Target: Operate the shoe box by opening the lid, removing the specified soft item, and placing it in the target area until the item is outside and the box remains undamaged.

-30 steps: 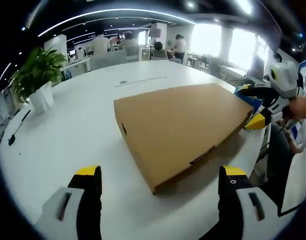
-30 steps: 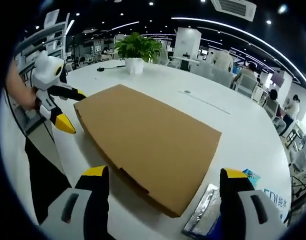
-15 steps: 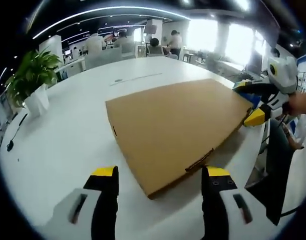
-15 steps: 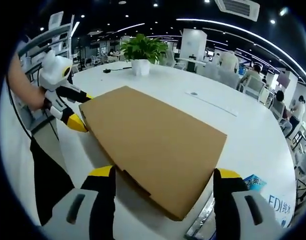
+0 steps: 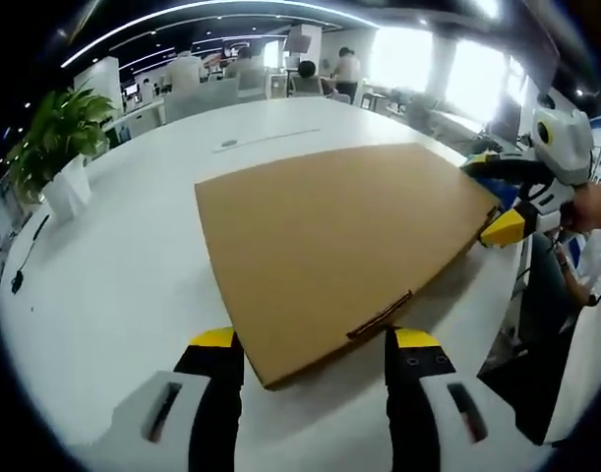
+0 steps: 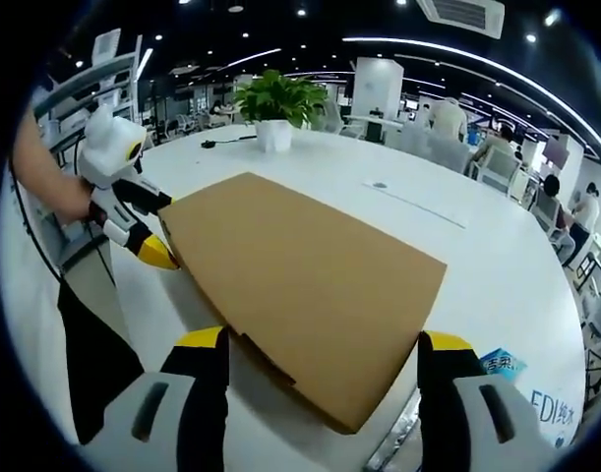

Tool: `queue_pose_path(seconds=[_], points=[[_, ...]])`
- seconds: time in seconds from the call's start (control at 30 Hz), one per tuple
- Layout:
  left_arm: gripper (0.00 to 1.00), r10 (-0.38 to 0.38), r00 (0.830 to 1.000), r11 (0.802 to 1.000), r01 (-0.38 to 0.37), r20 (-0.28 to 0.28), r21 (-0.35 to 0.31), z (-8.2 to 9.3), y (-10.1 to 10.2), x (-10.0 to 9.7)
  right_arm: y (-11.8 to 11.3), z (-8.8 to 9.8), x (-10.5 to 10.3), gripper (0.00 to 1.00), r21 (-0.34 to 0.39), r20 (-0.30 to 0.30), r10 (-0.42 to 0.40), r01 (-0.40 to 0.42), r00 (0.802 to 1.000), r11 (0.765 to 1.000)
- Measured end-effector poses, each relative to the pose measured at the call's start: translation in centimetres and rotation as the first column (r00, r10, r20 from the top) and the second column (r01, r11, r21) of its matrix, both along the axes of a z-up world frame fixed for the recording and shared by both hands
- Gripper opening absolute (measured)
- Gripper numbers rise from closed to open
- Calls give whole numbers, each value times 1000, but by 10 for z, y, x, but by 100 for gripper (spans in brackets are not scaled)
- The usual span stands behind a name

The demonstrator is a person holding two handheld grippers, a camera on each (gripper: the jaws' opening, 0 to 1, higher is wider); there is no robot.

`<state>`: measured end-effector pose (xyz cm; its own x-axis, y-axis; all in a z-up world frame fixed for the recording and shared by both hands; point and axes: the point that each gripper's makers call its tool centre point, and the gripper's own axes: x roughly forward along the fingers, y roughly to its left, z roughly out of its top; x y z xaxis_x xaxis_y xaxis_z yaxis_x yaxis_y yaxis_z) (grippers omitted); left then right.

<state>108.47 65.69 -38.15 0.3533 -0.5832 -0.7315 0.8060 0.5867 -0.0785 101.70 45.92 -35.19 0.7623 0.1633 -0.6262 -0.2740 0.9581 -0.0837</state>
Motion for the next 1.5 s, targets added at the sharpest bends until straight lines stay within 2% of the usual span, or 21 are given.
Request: queue_pose_path(seconds=[0.67, 0.87, 1.27, 1.33, 1.43, 1.47, 1.5], points=[[60, 13, 1000, 1000, -13, -9, -26, 1, 3, -17, 5, 2, -18, 81, -2, 17, -9, 9, 1000, 1000], [59, 11, 1000, 999, -10, 8, -50, -1, 4, -25, 4, 2, -24, 80, 6, 27, -14, 13, 1000, 1000], [59, 12, 1000, 999, -13, -4, -44, 0, 4, -30, 7, 4, -30, 80, 14, 22, -20, 19, 1000, 1000], [59, 6, 1000, 999, -6, -10, -45, 0, 6, -30, 8, 3, -33, 80, 27, 27, -29, 28, 999, 999], [59, 12, 1000, 999, -13, -7, -52, -1, 8, -35, 13, -9, -43, 77, 168, -71, -134, 145, 988, 975], [59, 13, 1000, 999, -14, -6, -51, -1, 7, -37, 11, -7, -40, 76, 119, -31, -104, 107, 994, 987], [59, 14, 1000, 999, -15, -9, -43, -1, 8, -36, 8, -7, -42, 74, 48, -19, -83, 83, 996, 995]])
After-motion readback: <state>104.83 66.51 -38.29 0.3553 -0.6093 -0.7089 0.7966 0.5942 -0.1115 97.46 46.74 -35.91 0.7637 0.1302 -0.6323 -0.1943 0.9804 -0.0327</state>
